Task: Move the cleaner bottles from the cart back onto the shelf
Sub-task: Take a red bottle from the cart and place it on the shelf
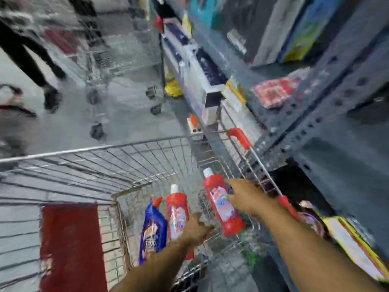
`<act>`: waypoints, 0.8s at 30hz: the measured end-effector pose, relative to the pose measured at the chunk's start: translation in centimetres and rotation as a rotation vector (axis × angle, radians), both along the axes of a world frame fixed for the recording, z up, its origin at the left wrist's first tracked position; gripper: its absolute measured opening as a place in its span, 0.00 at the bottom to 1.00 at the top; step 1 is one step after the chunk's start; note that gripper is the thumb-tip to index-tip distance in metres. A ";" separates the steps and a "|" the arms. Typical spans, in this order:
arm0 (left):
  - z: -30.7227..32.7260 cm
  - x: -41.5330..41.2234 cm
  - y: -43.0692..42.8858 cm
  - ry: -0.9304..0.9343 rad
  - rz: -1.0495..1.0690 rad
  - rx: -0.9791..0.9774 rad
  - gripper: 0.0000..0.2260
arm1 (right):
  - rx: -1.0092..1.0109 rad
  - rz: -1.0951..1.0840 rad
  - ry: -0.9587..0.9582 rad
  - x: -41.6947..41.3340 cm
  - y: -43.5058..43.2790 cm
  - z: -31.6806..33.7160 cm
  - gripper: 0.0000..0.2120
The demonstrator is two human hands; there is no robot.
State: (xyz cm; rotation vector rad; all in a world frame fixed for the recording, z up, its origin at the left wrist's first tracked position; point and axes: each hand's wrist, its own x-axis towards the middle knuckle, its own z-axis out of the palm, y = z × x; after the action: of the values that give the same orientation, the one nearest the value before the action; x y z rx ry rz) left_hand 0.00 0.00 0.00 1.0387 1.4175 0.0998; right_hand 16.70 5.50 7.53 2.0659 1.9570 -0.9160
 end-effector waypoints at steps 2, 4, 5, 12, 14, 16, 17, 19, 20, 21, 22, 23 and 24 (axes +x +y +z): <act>-3.5 2.3 1.2 0.022 0.063 -0.063 0.16 | 0.001 -0.081 0.033 -0.2 2.8 -4.3 0.19; -4.1 4.3 1.9 -0.027 0.157 -0.088 0.23 | -0.038 -0.149 0.059 -0.5 5.0 -7.0 0.24; -5.1 5.1 1.9 -0.055 0.202 -0.074 0.22 | -0.064 -0.180 0.069 -0.5 6.0 -8.9 0.26; -9.4 7.9 1.6 -0.063 0.364 -0.202 0.24 | -0.205 -0.199 0.059 -1.1 10.3 -14.7 0.30; -10.3 7.8 1.6 -0.089 0.407 -0.248 0.27 | -0.232 -0.207 0.096 -1.0 10.7 -14.6 0.27; -12.1 8.0 0.9 -0.208 0.468 -0.322 0.28 | -0.264 -0.173 0.114 -0.8 10.7 -14.0 0.27; -12.9 7.9 0.5 -0.244 0.483 -0.328 0.30 | -0.264 -0.154 0.129 -0.9 10.6 -13.2 0.28; -11.3 7.1 0.6 -0.273 0.535 -0.286 0.32 | -0.252 -0.133 0.155 -1.4 10.4 -11.3 0.31; -9.3 6.4 0.9 -0.283 0.556 -0.251 0.31 | -0.234 -0.140 0.179 -1.8 10.1 -10.1 0.32; -7.5 5.9 1.2 -0.276 0.547 -0.213 0.29 | -0.211 -0.155 0.217 -2.3 9.9 -8.8 0.32; -6.0 5.3 1.3 -0.278 0.522 -0.170 0.27 | -0.186 -0.178 0.269 -2.8 9.5 -7.3 0.33; -4.8 4.7 1.2 -0.272 0.494 -0.126 0.25 | -0.152 -0.197 0.325 -3.3 9.1 -5.6 0.33; -3.5 4.1 1.3 -0.282 0.466 -0.087 0.25 | -0.103 -0.214 0.378 -3.7 8.6 -4.2 0.34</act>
State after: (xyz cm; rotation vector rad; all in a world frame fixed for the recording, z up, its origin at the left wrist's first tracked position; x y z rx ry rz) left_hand 4.08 1.28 -3.51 0.5801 1.3659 0.5004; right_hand 12.99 14.12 3.36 2.2006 1.8183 -1.5166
